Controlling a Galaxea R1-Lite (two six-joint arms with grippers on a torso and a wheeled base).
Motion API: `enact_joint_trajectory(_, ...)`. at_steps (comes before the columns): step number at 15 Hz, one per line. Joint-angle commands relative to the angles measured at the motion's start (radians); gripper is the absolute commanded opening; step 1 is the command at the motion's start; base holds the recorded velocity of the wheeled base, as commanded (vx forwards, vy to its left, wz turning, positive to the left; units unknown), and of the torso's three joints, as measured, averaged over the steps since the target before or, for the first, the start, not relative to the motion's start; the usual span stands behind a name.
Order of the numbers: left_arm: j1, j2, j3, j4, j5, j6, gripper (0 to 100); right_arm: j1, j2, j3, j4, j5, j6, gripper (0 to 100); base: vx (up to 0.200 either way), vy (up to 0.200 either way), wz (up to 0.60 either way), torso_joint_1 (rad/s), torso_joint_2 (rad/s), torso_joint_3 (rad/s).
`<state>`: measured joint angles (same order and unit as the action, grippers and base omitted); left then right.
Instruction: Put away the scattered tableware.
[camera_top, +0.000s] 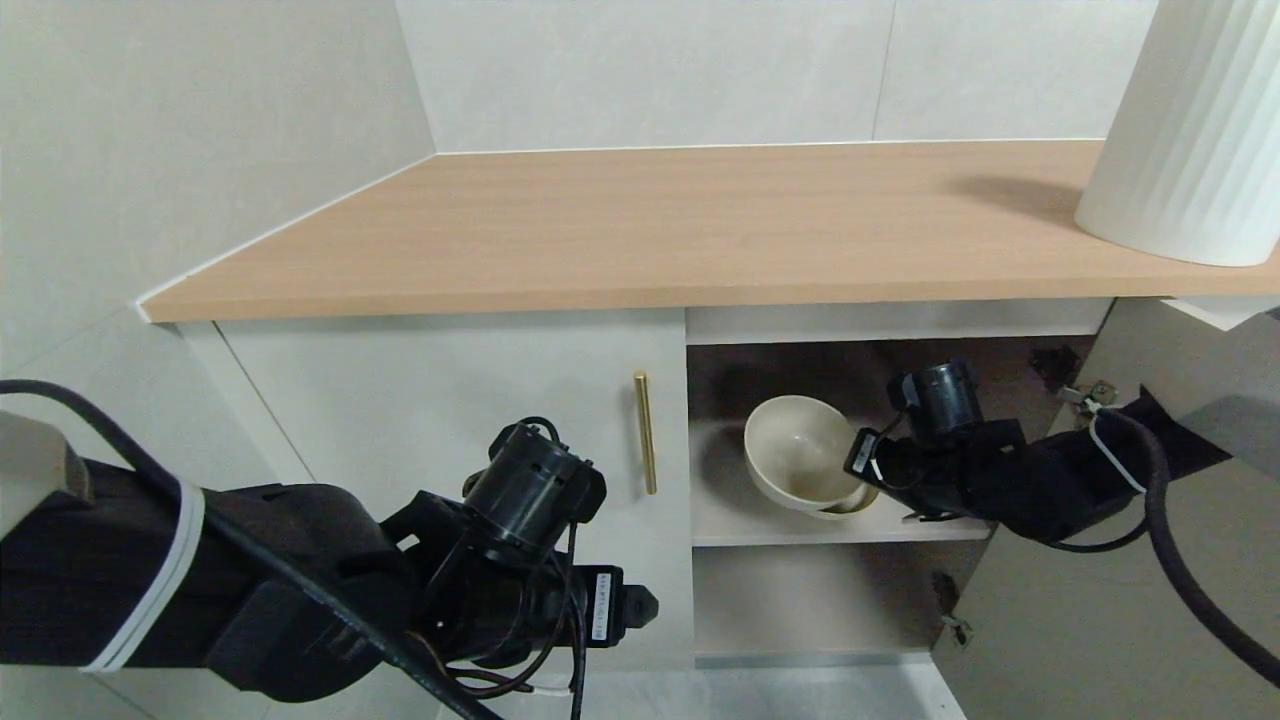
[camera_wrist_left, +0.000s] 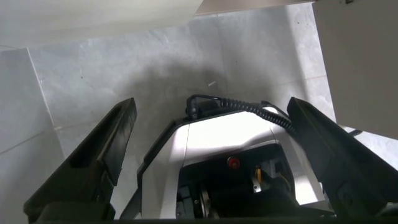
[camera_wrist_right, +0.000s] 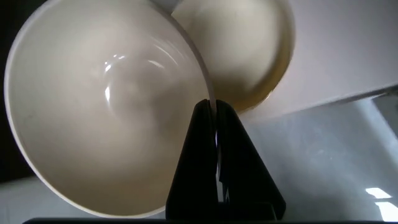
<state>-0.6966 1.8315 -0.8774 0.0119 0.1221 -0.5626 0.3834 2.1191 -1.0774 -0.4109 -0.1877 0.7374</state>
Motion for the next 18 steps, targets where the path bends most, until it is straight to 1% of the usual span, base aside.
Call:
enact_joint_trajectory(1,0.0,0.003,0.0,0.0,0.001,0.0,100,-0.011,0.021,-0.015,0.0,-0.004,0.0,0,0.0,0.0,0.0,0.0,0.0,0.0)
enact_joint_trajectory(7,0.002,0.003,0.0,0.002,0.001,0.0,100,-0.051,0.091,-0.064,0.001,-0.095,0.002,0,0.0,0.0,0.0,0.0,0.0,0.0)
enact_joint_trajectory(10,0.0,0.003,0.0,0.0,0.001,0.0,100,-0.055,0.091,-0.064,0.001,-0.104,0.0,0,0.0,0.0,0.0,0.0,0.0,0.0)
enact_joint_trajectory(13,0.002,0.005,0.0,0.0,0.001,0.0,100,-0.055,0.097,-0.064,0.003,-0.134,-0.004,0,0.0,0.0,0.0,0.0,0.0,0.0)
enact_joint_trajectory(18,0.0,0.005,0.0,0.0,0.001,0.0,100,-0.055,0.104,-0.064,0.003,-0.136,-0.007,0,0.0,0.0,0.0,0.0,0.0,0.0)
